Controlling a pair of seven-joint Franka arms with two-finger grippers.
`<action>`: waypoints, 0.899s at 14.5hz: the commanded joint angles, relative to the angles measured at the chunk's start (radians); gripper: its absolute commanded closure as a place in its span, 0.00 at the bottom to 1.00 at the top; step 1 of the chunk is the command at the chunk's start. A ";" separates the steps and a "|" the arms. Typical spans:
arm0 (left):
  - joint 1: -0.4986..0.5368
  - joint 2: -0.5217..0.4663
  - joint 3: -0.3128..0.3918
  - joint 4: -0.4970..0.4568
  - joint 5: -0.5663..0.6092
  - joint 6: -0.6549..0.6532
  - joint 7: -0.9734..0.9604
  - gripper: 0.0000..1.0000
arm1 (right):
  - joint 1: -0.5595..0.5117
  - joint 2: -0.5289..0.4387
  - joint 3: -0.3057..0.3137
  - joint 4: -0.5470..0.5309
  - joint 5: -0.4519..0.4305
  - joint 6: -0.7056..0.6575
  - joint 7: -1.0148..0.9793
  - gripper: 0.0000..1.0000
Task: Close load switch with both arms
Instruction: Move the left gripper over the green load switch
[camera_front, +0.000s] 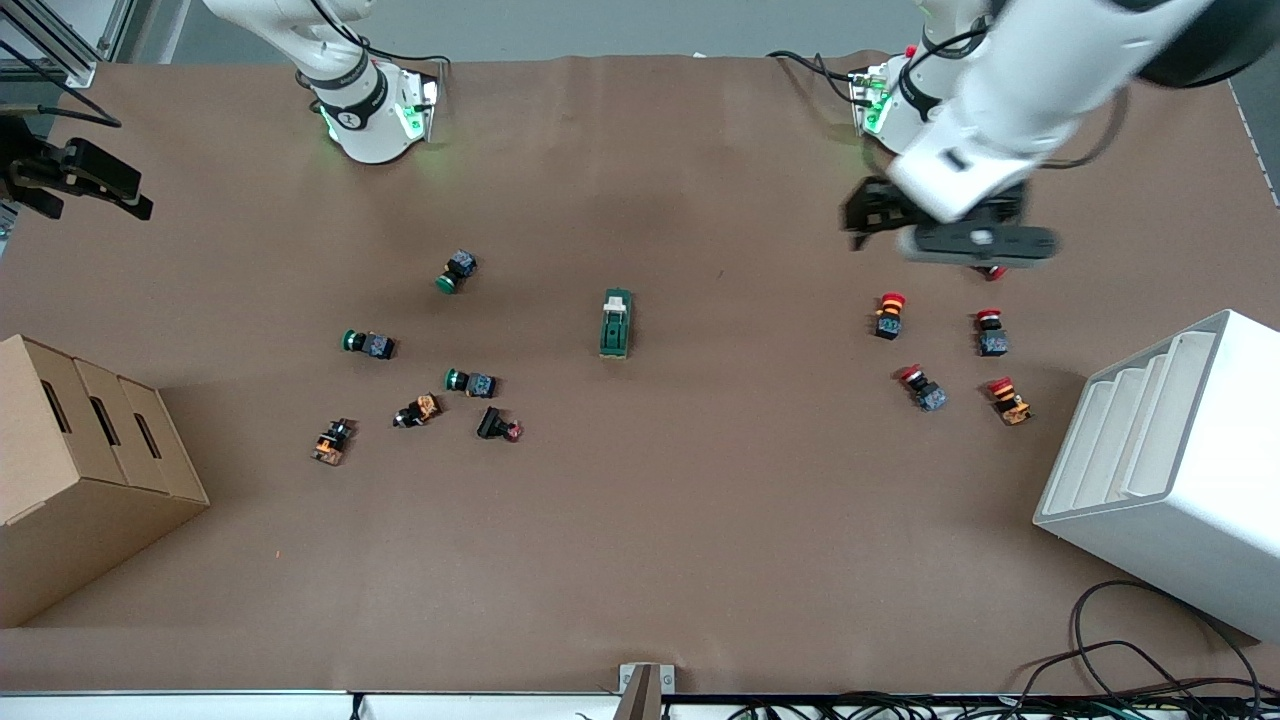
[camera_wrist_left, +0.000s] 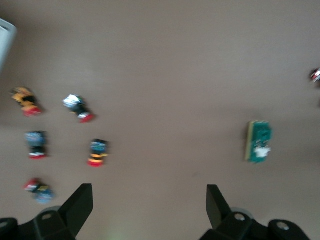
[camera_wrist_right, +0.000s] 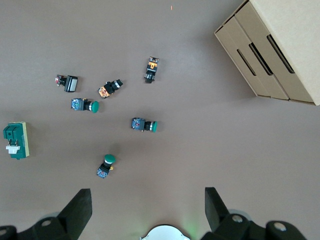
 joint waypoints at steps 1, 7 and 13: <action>-0.038 0.068 -0.054 0.024 0.032 0.066 -0.171 0.00 | -0.006 0.030 -0.009 0.016 -0.003 0.005 0.005 0.00; -0.292 0.245 -0.055 -0.014 0.220 0.241 -0.512 0.00 | -0.010 0.219 -0.010 0.045 0.000 0.040 -0.009 0.00; -0.463 0.368 -0.055 -0.115 0.464 0.449 -0.862 0.00 | 0.020 0.233 -0.007 0.025 0.056 0.092 0.078 0.00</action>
